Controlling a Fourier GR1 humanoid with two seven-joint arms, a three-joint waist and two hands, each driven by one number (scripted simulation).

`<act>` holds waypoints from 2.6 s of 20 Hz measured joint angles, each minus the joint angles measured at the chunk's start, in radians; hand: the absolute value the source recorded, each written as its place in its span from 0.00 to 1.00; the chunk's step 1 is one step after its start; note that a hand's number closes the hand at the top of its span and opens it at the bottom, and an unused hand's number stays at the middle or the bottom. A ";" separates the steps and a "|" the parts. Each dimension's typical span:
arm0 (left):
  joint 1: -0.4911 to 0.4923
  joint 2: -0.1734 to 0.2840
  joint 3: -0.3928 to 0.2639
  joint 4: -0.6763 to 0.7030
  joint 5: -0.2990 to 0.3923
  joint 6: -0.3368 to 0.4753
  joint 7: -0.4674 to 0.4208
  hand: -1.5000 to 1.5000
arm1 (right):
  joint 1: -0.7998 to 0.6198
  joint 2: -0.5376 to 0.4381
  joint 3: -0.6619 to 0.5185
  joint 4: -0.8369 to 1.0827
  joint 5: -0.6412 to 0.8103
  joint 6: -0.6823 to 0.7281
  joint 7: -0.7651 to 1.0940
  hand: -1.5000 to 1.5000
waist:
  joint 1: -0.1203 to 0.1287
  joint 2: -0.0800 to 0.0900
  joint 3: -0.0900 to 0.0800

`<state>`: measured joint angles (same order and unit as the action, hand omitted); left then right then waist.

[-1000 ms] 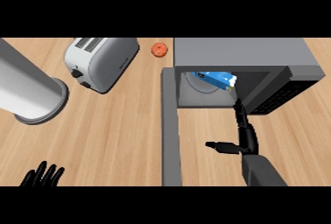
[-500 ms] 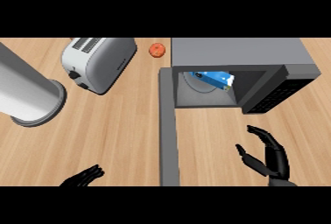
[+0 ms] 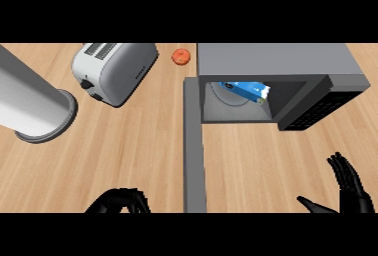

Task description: Pick up the milk, place it into the microwave and close the microwave

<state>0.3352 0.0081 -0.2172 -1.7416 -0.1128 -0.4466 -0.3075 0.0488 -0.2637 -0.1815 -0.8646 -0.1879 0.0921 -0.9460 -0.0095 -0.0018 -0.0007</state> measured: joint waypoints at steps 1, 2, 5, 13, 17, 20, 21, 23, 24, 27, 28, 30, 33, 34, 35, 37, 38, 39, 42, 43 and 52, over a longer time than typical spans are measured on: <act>-0.034 -0.002 -0.013 0.018 -0.005 0.042 0.012 1.00 | 0.012 -0.012 -0.009 -0.013 -0.012 0.011 0.007 0.00 | -0.001 0.000 0.000; -0.058 -0.003 -0.013 0.034 -0.011 0.073 0.015 1.00 | 0.019 -0.024 -0.019 -0.019 -0.023 0.027 0.012 0.00 | 0.000 0.001 0.000; -0.139 -0.005 -0.028 0.119 -0.037 0.136 -0.008 1.00 | 0.060 -0.038 -0.032 -0.043 -0.036 0.050 0.010 0.00 | 0.001 0.001 0.000; -0.316 -0.002 -0.148 0.295 -0.123 0.079 0.122 1.00 | 0.101 -0.094 -0.054 -0.060 -0.062 0.114 0.015 0.00 | -0.008 0.003 0.001; -0.392 -0.007 -0.254 0.397 -0.127 0.074 0.179 1.00 | 0.111 -0.121 -0.063 -0.069 -0.079 0.136 0.021 0.00 | -0.013 0.003 0.001; -0.465 -0.007 -0.350 0.494 -0.101 0.152 0.163 1.00 | 0.116 -0.135 -0.065 -0.082 -0.089 0.149 0.025 0.00 | -0.014 0.003 0.001; -0.486 -0.006 -0.384 0.531 -0.096 0.179 0.143 1.00 | 0.114 -0.142 -0.066 -0.087 -0.093 0.155 0.028 0.00 | -0.016 0.003 0.001; -0.529 -0.005 -0.452 0.578 -0.063 0.240 0.124 1.00 | 0.122 -0.141 -0.061 -0.124 -0.102 0.162 0.037 0.00 | -0.019 0.004 0.000; -0.553 -0.004 -0.483 0.603 -0.040 0.269 0.105 1.00 | 0.112 -0.142 -0.057 -0.128 -0.103 0.163 0.038 0.00 | -0.020 0.004 0.000; -0.613 0.004 -0.578 0.652 0.054 0.377 0.075 1.00 | 0.107 -0.147 -0.039 -0.149 -0.101 0.178 0.040 0.00 | -0.032 0.007 0.000; -0.631 0.007 -0.601 0.665 0.085 0.406 0.063 1.00 | 0.105 -0.147 -0.031 -0.163 -0.102 0.183 0.045 0.00 | -0.037 0.008 -0.001; -0.657 0.015 -0.652 0.678 0.142 0.474 0.049 1.00 | 0.093 -0.157 -0.025 -0.185 -0.111 0.191 0.058 0.00 | -0.046 0.011 -0.001; -0.696 0.014 -0.724 0.685 0.223 0.558 0.034 0.00 | 0.091 -0.166 -0.016 -0.221 -0.121 0.201 0.071 0.00 | -0.064 0.012 -0.002; -0.707 0.016 -0.745 0.692 0.245 0.585 0.030 0.00 | 0.086 -0.160 -0.010 -0.234 -0.124 0.200 0.077 0.00 | -0.070 0.014 -0.002; -0.715 0.017 -0.763 0.696 0.267 0.612 0.023 0.00 | 0.082 -0.160 -0.006 -0.245 -0.129 0.201 0.085 0.00 | -0.076 0.015 -0.002; -0.755 0.015 -0.785 0.696 0.312 0.648 0.038 1.00 | 0.080 -0.167 0.000 -0.278 -0.143 0.212 0.102 0.00 | -0.092 0.016 -0.003; -0.772 0.015 -0.794 0.697 0.330 0.673 0.043 1.00 | 0.082 -0.171 0.004 -0.288 -0.145 0.216 0.106 0.00 | -0.101 0.017 -0.003; -0.793 0.017 -0.797 0.699 0.350 0.692 0.053 1.00 | 0.085 -0.171 0.008 -0.300 -0.150 0.221 0.111 0.00 | -0.110 0.018 -0.003; -0.854 0.007 -0.816 0.696 0.408 0.728 0.055 1.00 | 0.072 -0.179 0.018 -0.325 -0.158 0.228 0.128 0.00 | -0.131 0.022 -0.004; -0.870 0.004 -0.822 0.692 0.423 0.745 0.056 1.00 | 0.069 -0.183 0.022 -0.332 -0.161 0.233 0.134 0.00 | -0.140 0.023 -0.004; -1.051 0.002 -0.794 0.731 0.525 0.853 0.027 1.00 | 0.038 -0.227 0.057 -0.403 -0.181 0.274 0.194 0.00 | -0.214 0.039 -0.004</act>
<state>-0.7156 0.0097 -1.0108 -1.0102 0.4121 0.4065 -0.2807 0.0863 -0.4904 -0.1250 -1.2673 -0.3689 0.3659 -0.7524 -0.2233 0.0371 -0.0046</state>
